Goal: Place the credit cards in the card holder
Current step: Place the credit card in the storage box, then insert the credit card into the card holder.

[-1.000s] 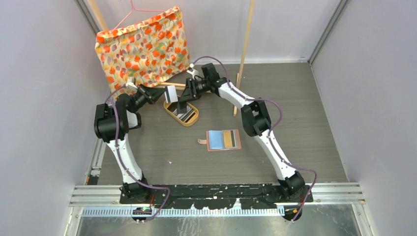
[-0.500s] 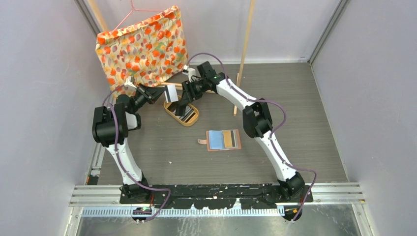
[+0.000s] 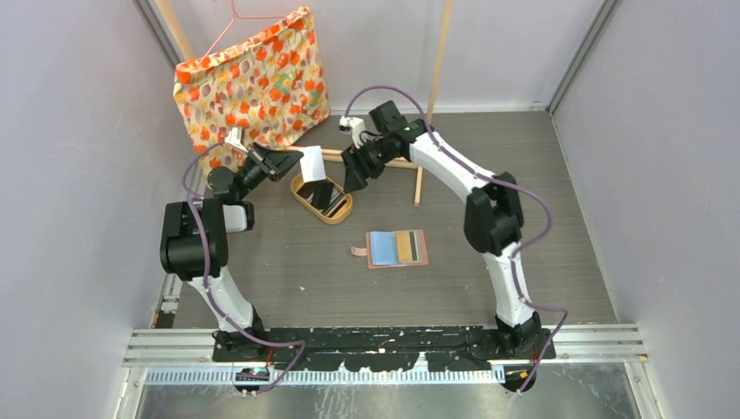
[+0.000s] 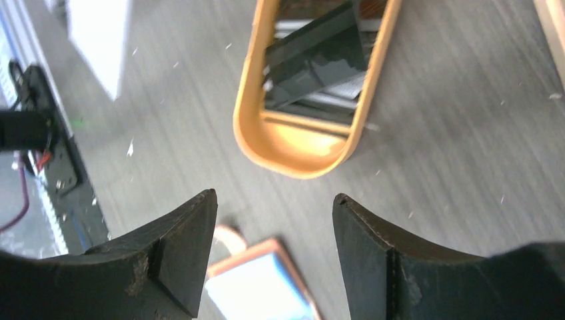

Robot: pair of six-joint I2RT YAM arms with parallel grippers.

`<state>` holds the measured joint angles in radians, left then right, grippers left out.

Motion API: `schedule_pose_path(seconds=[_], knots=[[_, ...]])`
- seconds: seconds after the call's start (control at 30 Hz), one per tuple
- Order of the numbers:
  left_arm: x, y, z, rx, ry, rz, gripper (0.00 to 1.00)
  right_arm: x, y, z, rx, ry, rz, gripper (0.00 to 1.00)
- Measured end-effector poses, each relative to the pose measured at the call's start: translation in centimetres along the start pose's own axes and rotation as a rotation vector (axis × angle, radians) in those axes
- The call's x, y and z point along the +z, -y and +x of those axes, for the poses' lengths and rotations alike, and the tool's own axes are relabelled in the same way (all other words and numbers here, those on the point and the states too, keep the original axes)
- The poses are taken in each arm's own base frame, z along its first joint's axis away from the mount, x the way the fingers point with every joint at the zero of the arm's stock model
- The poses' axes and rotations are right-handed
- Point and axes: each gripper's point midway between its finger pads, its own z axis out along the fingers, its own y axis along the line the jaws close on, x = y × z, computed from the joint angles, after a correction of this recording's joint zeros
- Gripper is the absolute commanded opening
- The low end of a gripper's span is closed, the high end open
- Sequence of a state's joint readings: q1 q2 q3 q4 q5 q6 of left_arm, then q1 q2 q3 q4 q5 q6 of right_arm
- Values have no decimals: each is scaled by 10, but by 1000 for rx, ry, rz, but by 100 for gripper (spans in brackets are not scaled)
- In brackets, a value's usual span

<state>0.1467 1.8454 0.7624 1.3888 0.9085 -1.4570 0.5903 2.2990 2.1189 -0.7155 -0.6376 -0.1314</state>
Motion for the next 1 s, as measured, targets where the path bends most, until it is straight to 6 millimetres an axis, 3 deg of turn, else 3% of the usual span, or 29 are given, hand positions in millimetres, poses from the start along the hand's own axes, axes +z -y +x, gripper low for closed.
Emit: schedule_pose_path(seconds=[0.2,0.4,0.57,0.7,0.8,0.87,1.0], knots=[[11,53,35,52,-74,93,0,-84,-67,23,-144,-20,-46,70],[18,114,111,111,-196,171,0,-182,-141,66,-307,32,-127,75],[1,181,166,235,-220,235,0,-240,-159,113,-297,165,-99,80],[-10,229,194,316,-170,293,0,-254,-148,132,-124,340,-101,81],[-9,239,227,327,-187,293,0,-251,-131,131,45,462,-154,85],[-3,233,244,329,-199,270,0,-248,-122,130,130,467,-187,85],[20,186,271,334,-221,123,0,-251,-130,119,153,483,-253,90]])
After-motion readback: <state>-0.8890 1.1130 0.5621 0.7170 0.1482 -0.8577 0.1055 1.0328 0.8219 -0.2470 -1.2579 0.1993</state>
